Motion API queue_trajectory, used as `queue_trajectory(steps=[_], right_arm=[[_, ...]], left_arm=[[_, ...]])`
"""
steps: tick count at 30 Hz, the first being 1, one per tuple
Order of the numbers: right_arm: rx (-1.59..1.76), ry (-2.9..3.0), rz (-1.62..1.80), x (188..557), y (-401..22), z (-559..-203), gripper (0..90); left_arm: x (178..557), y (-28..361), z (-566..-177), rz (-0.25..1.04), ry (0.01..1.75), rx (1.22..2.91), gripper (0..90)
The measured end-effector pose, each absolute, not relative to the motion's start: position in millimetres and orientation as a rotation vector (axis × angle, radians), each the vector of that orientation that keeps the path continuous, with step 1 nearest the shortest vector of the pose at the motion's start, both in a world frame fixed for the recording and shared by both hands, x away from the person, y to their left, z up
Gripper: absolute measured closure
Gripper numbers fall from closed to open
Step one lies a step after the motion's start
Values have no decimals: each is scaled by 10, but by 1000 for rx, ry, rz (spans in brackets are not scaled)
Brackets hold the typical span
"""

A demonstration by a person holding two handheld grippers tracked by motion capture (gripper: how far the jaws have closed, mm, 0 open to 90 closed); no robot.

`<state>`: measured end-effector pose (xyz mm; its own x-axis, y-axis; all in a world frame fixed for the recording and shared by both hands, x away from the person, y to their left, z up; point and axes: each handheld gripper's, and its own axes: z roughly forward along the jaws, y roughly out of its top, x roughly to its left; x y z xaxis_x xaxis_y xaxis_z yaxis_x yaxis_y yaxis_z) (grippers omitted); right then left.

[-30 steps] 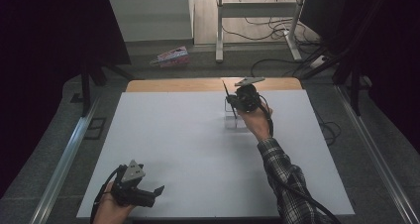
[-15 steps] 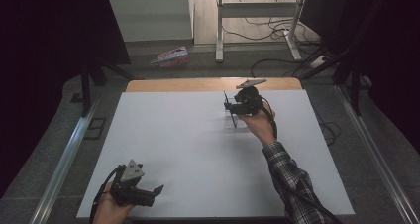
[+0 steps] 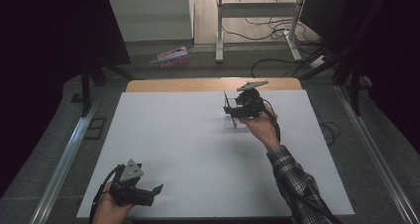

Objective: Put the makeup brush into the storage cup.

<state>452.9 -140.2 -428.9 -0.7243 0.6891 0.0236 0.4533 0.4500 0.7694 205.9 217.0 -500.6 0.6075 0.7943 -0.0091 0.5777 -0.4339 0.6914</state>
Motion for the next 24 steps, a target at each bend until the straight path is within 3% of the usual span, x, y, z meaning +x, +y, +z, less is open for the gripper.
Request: queue_trajectory(steps=[24], right_arm=[[955, 2449, 1161, 4194, -1569, -4334, 288]], left_arm=[[2099, 2304, -5001, 450, 1119, 2145, 8]])
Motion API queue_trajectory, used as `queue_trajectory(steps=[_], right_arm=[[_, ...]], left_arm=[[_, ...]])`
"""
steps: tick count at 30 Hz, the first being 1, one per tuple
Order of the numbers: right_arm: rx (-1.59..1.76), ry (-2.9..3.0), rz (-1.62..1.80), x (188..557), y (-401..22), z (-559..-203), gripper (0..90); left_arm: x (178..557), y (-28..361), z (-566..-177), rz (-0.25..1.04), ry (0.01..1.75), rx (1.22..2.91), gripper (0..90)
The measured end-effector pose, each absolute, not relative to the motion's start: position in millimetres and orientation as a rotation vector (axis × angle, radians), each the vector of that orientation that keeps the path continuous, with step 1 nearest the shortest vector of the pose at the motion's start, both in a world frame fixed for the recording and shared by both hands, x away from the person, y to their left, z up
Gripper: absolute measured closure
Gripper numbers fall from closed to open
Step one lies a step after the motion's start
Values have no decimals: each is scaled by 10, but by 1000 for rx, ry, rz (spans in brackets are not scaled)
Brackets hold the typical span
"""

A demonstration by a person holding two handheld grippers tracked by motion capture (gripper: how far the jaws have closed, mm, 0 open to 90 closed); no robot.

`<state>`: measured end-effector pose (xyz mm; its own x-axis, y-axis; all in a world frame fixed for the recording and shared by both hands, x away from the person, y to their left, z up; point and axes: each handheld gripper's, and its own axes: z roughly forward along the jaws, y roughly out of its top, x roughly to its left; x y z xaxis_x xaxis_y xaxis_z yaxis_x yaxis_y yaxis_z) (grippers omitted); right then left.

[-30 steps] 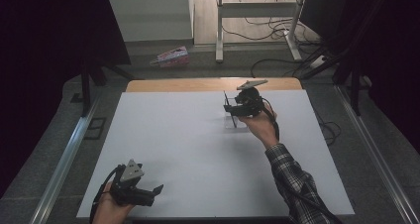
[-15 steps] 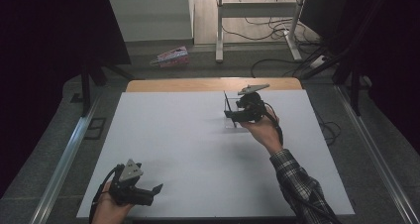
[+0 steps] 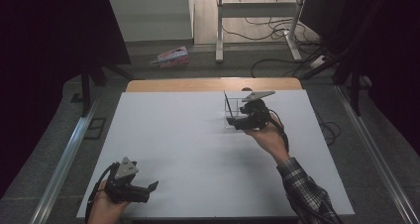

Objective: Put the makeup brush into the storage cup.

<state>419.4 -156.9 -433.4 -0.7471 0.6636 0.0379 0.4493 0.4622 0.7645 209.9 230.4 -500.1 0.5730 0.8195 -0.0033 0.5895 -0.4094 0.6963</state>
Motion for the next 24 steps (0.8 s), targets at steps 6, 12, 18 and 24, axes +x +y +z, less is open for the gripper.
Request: queue_trajectory(steps=[6, 12, 18, 24], right_arm=[[957, 2446, 1163, 4114, -1623, -4365, 254], [948, 2459, 1136, 4046, -1638, -4420, 220], [948, 2480, 1117, 3977, -1627, -4485, 183], [936, 2501, 1107, 3910, -1625, -4548, 135]], left_arm=[[2117, 2329, -5009, 446, 1119, 2148, 10], [2120, 2333, -5016, 451, 1104, 2160, 20], [2119, 2352, -5010, 452, 1105, 2151, 16], [2115, 2366, -5007, 453, 1109, 2142, 16]])
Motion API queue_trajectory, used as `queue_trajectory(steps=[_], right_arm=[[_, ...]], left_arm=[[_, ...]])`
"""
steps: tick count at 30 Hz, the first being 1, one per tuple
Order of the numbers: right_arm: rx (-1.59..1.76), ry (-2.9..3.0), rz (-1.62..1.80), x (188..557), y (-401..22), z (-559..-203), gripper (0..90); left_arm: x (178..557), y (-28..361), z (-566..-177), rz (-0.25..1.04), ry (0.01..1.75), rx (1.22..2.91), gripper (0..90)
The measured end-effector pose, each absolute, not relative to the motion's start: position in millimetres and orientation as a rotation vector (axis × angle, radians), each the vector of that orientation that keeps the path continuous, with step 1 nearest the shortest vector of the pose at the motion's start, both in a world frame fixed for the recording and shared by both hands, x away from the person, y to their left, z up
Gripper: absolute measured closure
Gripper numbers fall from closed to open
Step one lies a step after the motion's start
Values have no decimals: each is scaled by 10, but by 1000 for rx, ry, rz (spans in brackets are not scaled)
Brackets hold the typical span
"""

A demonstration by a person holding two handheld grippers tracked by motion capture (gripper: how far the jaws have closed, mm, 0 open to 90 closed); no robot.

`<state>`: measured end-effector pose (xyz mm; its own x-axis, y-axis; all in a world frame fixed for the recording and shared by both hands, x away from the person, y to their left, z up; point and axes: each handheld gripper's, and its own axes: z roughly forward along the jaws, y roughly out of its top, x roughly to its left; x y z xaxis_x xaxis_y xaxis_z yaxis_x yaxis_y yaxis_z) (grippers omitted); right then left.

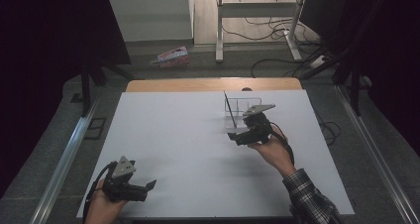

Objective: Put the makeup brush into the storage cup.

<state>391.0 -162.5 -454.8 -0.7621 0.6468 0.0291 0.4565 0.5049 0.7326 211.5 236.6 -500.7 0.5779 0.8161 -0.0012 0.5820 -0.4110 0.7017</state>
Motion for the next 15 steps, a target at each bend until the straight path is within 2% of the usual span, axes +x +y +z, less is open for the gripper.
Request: queue_trajectory(steps=[15], right_arm=[[933, 2540, 1057, 3706, -1766, -4640, 70]], left_arm=[[2105, 2365, -5006, 455, 1107, 2141, 15]])
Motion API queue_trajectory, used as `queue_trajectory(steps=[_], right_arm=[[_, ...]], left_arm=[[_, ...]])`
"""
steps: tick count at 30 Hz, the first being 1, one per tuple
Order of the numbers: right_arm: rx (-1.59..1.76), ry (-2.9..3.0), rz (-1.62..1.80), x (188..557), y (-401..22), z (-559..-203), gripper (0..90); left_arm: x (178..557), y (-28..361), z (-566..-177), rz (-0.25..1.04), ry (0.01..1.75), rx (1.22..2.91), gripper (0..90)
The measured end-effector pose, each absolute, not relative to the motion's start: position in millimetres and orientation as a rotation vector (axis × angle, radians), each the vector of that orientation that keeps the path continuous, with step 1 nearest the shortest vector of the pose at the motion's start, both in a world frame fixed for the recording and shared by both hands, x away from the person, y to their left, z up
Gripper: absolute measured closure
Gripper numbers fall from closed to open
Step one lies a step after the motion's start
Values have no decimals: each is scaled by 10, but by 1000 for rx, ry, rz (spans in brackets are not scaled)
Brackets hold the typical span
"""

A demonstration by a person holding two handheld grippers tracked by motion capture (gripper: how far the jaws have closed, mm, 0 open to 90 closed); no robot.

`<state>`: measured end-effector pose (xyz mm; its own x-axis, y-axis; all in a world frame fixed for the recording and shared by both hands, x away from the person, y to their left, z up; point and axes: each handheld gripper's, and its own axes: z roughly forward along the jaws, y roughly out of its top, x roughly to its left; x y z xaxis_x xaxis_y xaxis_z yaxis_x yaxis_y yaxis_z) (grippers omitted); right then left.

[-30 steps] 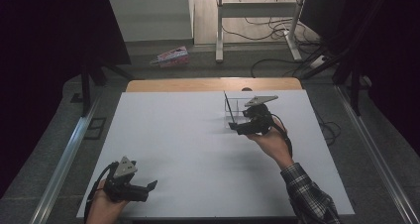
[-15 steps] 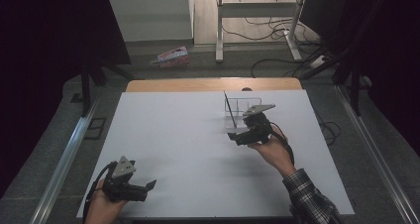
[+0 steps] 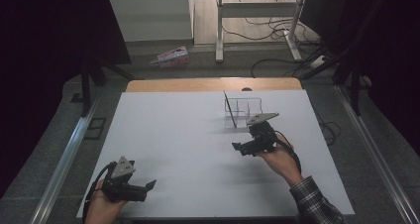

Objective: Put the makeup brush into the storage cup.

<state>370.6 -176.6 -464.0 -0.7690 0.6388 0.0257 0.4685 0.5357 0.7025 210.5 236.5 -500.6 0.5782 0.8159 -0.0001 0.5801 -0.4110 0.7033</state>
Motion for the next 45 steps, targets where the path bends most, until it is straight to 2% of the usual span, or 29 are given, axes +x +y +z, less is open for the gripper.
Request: queue_trajectory(steps=[45], right_arm=[[1001, 2504, 980, 3121, -2403, -4728, 37]], left_arm=[[2110, 2395, -5009, 426, 1120, 2099, 12]])
